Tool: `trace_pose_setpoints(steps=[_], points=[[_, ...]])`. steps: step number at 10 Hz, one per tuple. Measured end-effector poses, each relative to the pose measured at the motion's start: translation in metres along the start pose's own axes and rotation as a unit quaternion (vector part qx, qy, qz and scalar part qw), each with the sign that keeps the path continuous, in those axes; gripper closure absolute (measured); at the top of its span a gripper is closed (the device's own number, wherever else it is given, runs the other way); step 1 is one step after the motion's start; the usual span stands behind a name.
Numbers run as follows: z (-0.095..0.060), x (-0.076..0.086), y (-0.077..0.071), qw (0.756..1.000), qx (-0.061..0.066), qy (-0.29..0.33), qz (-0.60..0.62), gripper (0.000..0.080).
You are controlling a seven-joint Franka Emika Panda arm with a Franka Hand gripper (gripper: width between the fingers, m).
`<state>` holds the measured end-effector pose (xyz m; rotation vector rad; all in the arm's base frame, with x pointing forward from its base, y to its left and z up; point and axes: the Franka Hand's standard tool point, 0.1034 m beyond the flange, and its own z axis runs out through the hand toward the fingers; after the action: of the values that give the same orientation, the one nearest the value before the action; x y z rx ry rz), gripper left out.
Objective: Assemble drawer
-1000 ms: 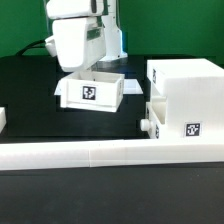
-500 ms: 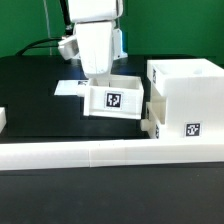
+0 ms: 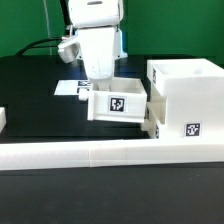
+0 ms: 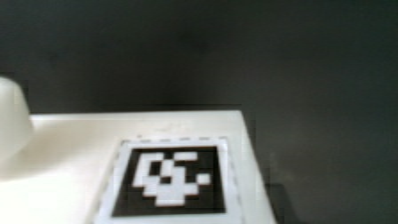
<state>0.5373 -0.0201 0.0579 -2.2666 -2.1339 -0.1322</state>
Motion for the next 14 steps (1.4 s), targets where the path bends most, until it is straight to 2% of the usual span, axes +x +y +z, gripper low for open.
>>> trace_pose_setpoints(steps=[3, 6, 8, 14], points=[[0.001, 0.0, 0.004, 1.0, 0.002, 0.002, -0.001, 0.0757], [0.005, -0.012, 0.003, 1.0, 0.004, 0.023, -0.009, 0.0757], [0.004, -0.002, 0.004, 1.0, 0.004, 0.021, -0.016, 0.0757], [0.004, -0.004, 0.003, 1.0, 0.008, 0.021, -0.019, 0.0757]])
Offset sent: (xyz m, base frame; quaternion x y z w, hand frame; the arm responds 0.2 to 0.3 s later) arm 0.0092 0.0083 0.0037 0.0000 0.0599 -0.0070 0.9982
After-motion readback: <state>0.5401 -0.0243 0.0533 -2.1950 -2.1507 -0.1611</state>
